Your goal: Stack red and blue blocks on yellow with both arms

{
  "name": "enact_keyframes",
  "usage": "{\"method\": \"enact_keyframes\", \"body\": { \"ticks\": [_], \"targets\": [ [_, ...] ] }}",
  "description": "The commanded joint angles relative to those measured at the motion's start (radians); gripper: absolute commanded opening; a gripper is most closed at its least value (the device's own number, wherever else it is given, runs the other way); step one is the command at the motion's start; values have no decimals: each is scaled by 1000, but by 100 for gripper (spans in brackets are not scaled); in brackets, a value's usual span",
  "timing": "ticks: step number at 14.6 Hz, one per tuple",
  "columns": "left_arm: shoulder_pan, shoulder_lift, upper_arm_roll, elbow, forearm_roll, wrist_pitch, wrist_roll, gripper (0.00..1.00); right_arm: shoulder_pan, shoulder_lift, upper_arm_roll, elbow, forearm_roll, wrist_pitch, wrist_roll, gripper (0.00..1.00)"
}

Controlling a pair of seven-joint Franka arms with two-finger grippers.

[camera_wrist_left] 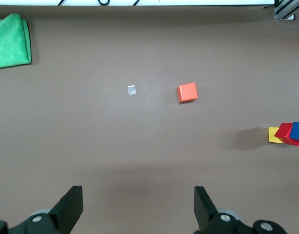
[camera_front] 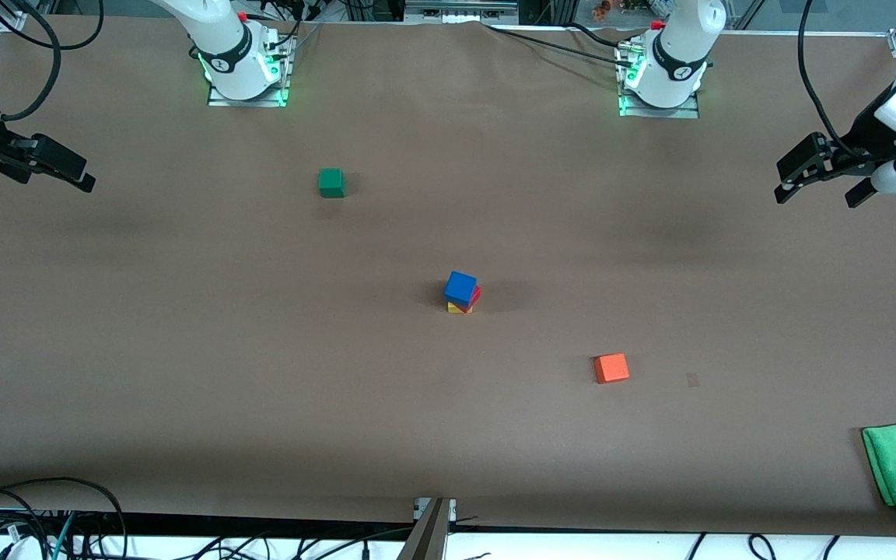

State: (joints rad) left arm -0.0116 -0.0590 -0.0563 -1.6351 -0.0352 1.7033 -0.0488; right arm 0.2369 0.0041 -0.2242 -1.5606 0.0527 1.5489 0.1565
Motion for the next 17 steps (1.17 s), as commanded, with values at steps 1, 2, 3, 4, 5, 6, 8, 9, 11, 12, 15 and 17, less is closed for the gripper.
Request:
{"method": "enact_keyframes", "body": {
  "ticks": [1, 2, 3, 4, 5, 6, 8, 9, 11, 12, 15, 17],
  "targets": [
    [12, 1, 1, 17, -12, 15, 20, 100, -64, -18, 59, -19, -14, 11, -41, 100],
    [12, 1, 1, 9, -8, 16, 21, 100, -62, -18, 57, -19, -16, 11, -49, 100],
    [15, 1, 1, 5, -8, 16, 21, 100, -62, -18, 57, -18, -16, 11, -69, 100],
    [15, 2, 1, 5, -8, 16, 21, 100, -62, -18, 59, -18, -27, 11, -93, 100],
    [15, 2, 1, 1, -8, 16, 21, 100, -59, -16, 59, -18, -37, 11, -110, 100],
    [15, 2, 1, -14, -5, 16, 21, 100, -56, -15, 59, -19, -39, 13, -118, 100],
    [15, -1, 1, -32, 1, 18, 23, 100, -54, -13, 60, -18, -37, 16, -118, 100],
    [18, -2, 3, -38, 3, 19, 35, 100, -53, -13, 62, -18, -31, 17, -117, 100],
    [62, -2, 3, -40, 9, 22, 145, 100, -44, -13, 62, -16, -30, 17, -107, 100],
    [86, -2, 1, -38, 9, 22, 190, 100, -45, -13, 60, -16, -30, 17, -112, 100],
    [97, -2, 1, -37, 12, 21, 210, 100, -45, -16, 56, -16, -30, 8, -121, 100],
    [96, -2, -4, -37, 40, 21, 208, 100, -45, -15, 52, -16, -30, 8, -136, 100]
  ]
}}
